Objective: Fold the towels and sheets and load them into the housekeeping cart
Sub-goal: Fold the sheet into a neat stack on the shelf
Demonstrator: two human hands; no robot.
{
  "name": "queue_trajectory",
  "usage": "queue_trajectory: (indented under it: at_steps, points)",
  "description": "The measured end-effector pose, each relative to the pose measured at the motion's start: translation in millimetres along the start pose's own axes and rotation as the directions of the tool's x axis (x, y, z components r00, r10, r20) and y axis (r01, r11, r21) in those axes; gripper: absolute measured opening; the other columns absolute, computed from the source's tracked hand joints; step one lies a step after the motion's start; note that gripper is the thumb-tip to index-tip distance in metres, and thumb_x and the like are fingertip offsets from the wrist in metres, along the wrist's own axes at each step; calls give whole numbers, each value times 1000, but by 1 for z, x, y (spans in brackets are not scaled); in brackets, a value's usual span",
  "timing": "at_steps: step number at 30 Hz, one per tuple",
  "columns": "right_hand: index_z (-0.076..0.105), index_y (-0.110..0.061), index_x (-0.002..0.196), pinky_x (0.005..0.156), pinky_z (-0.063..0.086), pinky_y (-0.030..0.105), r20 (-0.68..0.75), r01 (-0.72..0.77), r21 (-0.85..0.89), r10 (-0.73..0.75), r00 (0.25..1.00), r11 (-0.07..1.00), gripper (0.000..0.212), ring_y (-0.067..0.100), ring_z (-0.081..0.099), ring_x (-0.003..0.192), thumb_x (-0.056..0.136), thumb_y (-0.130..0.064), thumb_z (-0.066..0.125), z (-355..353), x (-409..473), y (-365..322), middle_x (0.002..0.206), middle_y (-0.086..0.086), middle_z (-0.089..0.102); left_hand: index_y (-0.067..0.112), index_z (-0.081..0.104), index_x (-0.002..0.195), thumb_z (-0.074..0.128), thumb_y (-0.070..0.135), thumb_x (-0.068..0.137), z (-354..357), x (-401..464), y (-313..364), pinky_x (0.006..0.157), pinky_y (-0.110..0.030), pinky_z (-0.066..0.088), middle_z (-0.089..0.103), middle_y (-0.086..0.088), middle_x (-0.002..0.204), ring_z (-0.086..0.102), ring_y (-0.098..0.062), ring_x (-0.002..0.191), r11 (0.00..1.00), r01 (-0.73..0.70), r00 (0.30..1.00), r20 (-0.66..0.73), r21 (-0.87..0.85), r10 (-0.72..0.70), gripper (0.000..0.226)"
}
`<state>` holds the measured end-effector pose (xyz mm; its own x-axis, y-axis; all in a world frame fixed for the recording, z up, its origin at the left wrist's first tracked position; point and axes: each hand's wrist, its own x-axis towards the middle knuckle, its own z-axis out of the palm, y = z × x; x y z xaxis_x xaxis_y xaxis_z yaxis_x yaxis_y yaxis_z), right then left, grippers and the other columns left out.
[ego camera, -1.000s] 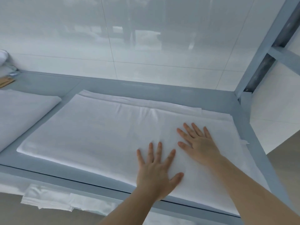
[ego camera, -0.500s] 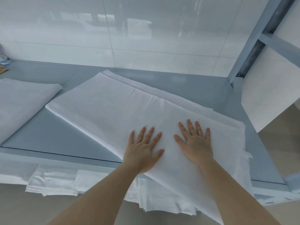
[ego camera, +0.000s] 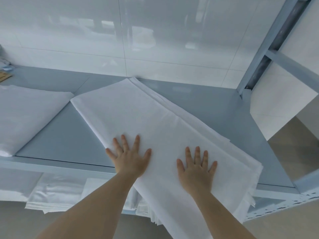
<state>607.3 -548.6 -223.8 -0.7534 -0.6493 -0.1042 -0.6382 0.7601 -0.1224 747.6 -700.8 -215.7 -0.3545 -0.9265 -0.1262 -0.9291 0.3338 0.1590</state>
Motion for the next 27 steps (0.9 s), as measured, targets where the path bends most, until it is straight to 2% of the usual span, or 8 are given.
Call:
queue_trajectory:
  at_steps: [4,7,9,11,13,14,18,27]
  points:
    - [-9,-37,150,111,-11,62,9,95,-65,-95,995,993,65,24,-15,147,92,-62,6,-4,17,0,161,-2,-13,46,-10,148,5,78,80,6,4,-2,108,-64,-15,-14,-7,161,-22,-37,144,1000,-20,999,-26,-1,20,77]
    - [-1,-40,151,112,-10,59,-52,296,-29,-297,953,955,61,16,-16,146,95,-59,17,-18,59,-17,161,-8,-10,46,-11,148,0,78,77,9,7,-4,107,-64,-18,-13,-6,161,-21,-36,144,1000,-22,998,-66,1,22,79]
    - [3,-41,150,113,-11,57,-71,464,-55,-467,882,884,60,12,-18,145,96,-60,20,-27,94,-40,160,-13,-9,45,-13,148,-2,78,76,9,11,-5,107,-64,-18,-14,-6,161,-22,-36,144,1000,-29,996,-82,5,29,79]
    - [4,-44,150,114,-11,57,-4,627,-125,-632,775,769,63,8,-19,145,91,-66,16,-31,122,-63,159,-16,-8,45,-15,147,-4,78,75,11,11,-5,107,-63,-19,-15,-5,161,-23,-36,144,999,-31,995,-96,12,32,79]
    - [2,-48,148,114,-11,56,90,726,-137,-721,687,674,71,4,-18,144,83,-76,7,-29,146,-73,159,-19,-7,46,-18,146,-6,78,74,14,12,-5,106,-63,-19,-16,-5,161,-24,-35,143,999,-31,993,-113,16,33,79]
    - [1,-49,148,115,-11,53,107,735,-123,-728,678,667,74,2,-16,144,79,-79,4,-28,158,-72,159,-20,-6,46,-19,145,-6,78,74,15,13,-5,106,-63,-20,-16,-5,161,-24,-35,143,999,-31,992,-119,15,33,79]
    - [-3,-53,146,118,-7,44,105,613,-99,-604,790,784,65,1,-14,144,86,-74,9,-30,193,-58,157,-23,-10,46,-20,145,-7,78,74,15,16,-6,106,-62,-21,-18,-5,160,-26,-35,143,998,-51,993,-109,22,53,79]
    - [-8,-51,146,118,-8,47,114,443,-63,-435,893,894,67,8,-17,145,86,-74,9,-30,162,-41,157,-21,-16,51,-23,142,-7,81,71,3,33,-24,110,-58,-19,-24,4,158,-30,-29,142,978,-200,979,-19,65,202,79]
